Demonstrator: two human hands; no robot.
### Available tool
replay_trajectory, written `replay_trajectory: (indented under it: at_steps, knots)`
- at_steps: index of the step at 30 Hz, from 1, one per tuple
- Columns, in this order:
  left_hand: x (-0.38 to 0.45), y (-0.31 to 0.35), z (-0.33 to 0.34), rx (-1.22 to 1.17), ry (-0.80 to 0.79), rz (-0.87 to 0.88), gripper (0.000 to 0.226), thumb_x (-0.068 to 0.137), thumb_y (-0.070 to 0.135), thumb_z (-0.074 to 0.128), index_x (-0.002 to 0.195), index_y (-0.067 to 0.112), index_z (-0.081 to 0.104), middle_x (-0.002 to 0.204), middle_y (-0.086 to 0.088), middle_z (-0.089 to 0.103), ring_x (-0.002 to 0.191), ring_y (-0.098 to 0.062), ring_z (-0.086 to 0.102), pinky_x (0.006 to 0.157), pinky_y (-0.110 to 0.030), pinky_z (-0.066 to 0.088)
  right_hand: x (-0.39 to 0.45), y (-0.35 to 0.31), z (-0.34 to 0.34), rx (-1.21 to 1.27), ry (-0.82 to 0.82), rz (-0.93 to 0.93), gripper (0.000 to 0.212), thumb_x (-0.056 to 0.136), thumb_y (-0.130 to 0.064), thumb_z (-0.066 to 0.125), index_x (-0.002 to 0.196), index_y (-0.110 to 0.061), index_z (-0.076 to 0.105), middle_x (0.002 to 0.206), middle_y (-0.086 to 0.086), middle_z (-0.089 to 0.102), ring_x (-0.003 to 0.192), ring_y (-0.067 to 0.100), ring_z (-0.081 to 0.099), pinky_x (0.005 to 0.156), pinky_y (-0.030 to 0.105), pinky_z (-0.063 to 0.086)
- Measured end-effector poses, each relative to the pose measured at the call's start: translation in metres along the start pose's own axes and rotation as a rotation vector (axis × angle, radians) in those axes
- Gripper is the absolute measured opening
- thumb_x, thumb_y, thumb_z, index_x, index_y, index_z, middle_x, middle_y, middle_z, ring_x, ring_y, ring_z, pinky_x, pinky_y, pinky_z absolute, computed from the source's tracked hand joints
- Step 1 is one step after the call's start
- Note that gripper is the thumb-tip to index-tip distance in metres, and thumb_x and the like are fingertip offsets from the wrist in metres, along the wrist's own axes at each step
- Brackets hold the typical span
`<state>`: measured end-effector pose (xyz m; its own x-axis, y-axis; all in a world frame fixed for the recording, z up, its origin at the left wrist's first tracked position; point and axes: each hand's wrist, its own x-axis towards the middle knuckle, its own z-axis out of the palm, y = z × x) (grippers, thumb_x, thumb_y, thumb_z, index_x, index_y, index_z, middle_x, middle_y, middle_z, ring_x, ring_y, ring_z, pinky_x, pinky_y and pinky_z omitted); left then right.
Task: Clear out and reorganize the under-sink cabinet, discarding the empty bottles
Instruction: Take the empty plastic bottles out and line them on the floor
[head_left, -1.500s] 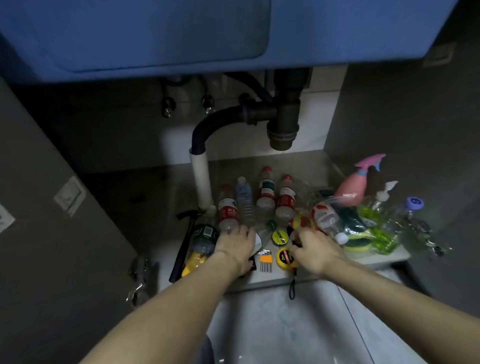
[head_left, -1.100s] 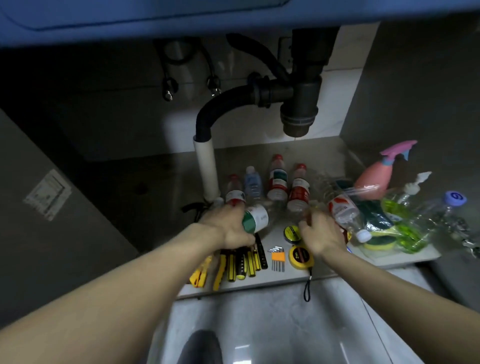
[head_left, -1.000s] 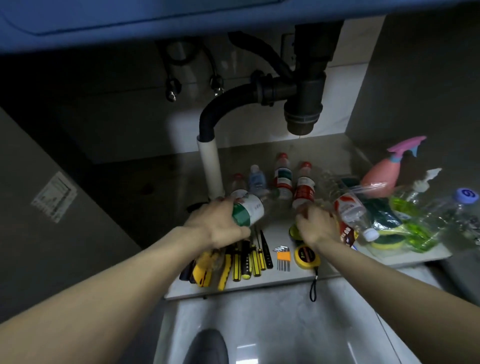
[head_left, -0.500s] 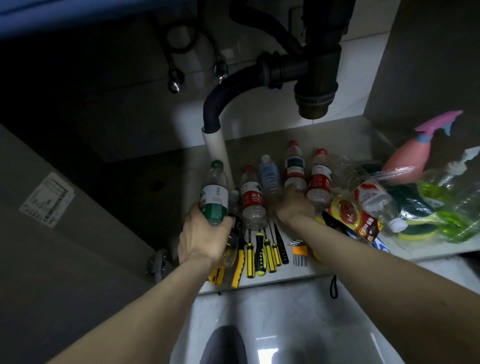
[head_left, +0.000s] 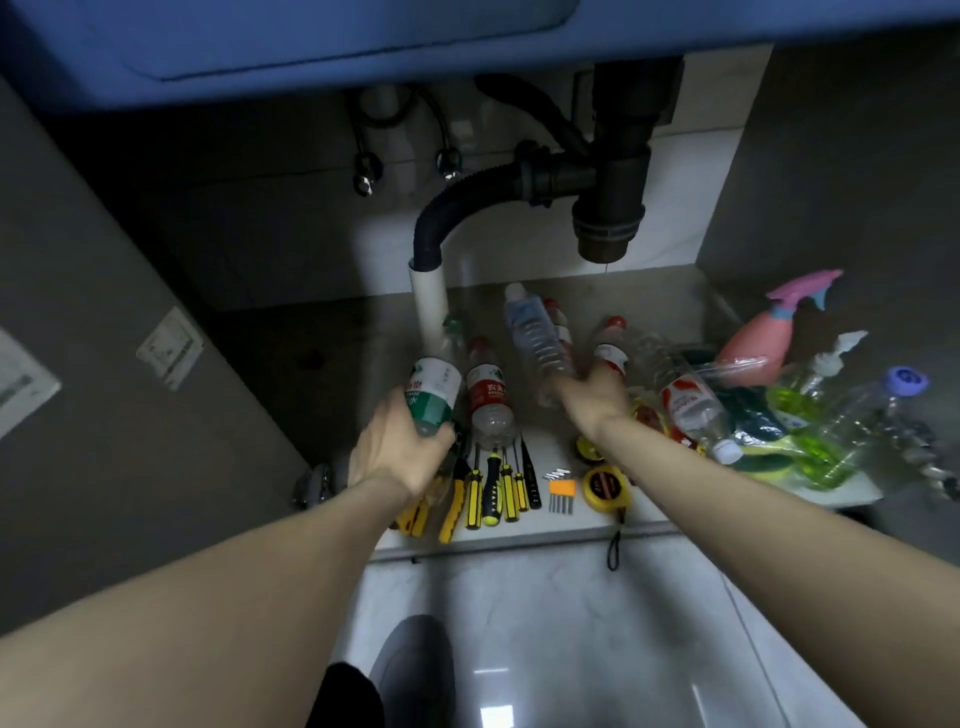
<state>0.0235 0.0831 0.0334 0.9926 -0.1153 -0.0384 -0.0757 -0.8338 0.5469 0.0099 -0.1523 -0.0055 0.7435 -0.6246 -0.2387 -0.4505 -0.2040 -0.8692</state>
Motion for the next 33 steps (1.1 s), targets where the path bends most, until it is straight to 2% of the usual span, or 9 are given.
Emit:
replay_trajectory:
  at_steps: [5,9,11,16,19,23,27,30,33]
  knots:
    - [-0.025,0.046,0.006,-0.164,0.029,-0.035,0.054,0.074,0.05,0.065,0.118,0.023,0.049,0.115,-0.005,0.059,0.102,-0.032,0.062,0.085,-0.041,0.052,-0.049,0.001,-0.078,-0.027,-0.01,-0.124,0.064,0.074,-0.056,0.073,0.123,-0.017,0.061,0.116,0.004,0.071,0.109,0.026,0.066,0.099,0.044,0.052]
    - [-0.051,0.085,0.022,-0.486,0.118,-0.249,0.06,0.079,0.048,0.067,0.126,0.013,0.05,0.122,-0.014,0.06,0.11,-0.036,0.059,0.089,-0.037,0.046,-0.085,0.006,-0.157,-0.07,0.074,-0.213,0.058,0.082,-0.048,0.074,0.126,-0.02,0.048,0.113,-0.001,0.066,0.092,0.014,0.069,0.088,0.047,0.057]
    - [-0.072,0.091,0.032,-0.513,0.108,-0.198,0.06,0.078,0.048,0.067,0.124,0.014,0.051,0.118,-0.014,0.061,0.106,-0.036,0.06,0.083,-0.035,0.044,-0.102,0.009,-0.197,-0.047,0.124,-0.24,0.065,0.08,-0.051,0.069,0.13,-0.019,0.044,0.112,-0.003,0.063,0.09,0.008,0.067,0.089,0.047,0.056]
    - [-0.151,0.061,0.063,-0.478,-0.004,-0.004,0.056,0.075,0.053,0.062,0.124,0.031,0.046,0.108,0.003,0.061,0.089,-0.017,0.061,0.076,-0.036,0.053,-0.134,0.025,-0.247,0.058,0.259,-0.177,0.068,0.08,-0.052,0.069,0.133,-0.018,0.042,0.12,0.006,0.064,0.111,0.029,0.065,0.101,0.053,0.05]
    - [-0.214,0.019,0.087,-0.36,-0.11,0.096,0.052,0.079,0.06,0.051,0.126,0.045,0.035,0.104,0.013,0.056,0.076,0.004,0.053,0.06,-0.023,0.043,-0.152,0.044,-0.244,-0.091,0.186,-0.123,0.066,0.08,-0.06,0.068,0.13,-0.022,0.046,0.115,0.002,0.064,0.108,0.028,0.065,0.099,0.046,0.05]
    - [-0.292,-0.035,0.118,-0.209,-0.23,0.036,0.054,0.082,0.06,0.05,0.131,0.04,0.038,0.119,0.005,0.061,0.098,-0.025,0.063,0.079,-0.037,0.05,-0.181,0.099,-0.208,-0.227,-0.07,-0.003,0.058,0.081,-0.056,0.074,0.119,-0.016,0.055,0.115,0.009,0.066,0.105,0.031,0.065,0.096,0.05,0.053]
    - [-0.347,-0.069,0.138,-0.117,-0.369,-0.144,0.053,0.085,0.058,0.054,0.131,0.034,0.044,0.125,0.002,0.06,0.108,-0.027,0.062,0.09,-0.038,0.05,-0.225,0.177,-0.158,-0.452,-0.291,0.166,0.069,0.081,-0.059,0.074,0.132,-0.015,0.059,0.129,0.01,0.065,0.117,0.029,0.062,0.102,0.036,0.047]
    - [-0.366,-0.075,0.154,-0.049,-0.499,-0.249,0.053,0.085,0.055,0.058,0.127,0.026,0.048,0.124,-0.003,0.059,0.11,-0.028,0.06,0.088,-0.035,0.049,-0.247,0.215,-0.132,-0.464,-0.389,0.255,0.077,0.082,-0.059,0.072,0.142,-0.015,0.053,0.141,0.01,0.058,0.127,0.028,0.055,0.106,0.033,0.043]
    - [-0.366,-0.07,0.166,-0.095,-0.602,-0.346,0.056,0.087,0.048,0.063,0.13,0.016,0.047,0.128,-0.008,0.057,0.114,-0.029,0.058,0.094,-0.035,0.048,-0.262,0.237,-0.117,-0.363,-0.294,0.294,0.094,0.085,-0.057,0.07,0.156,-0.012,0.027,0.154,0.013,0.043,0.139,0.031,0.044,0.112,0.036,0.037]
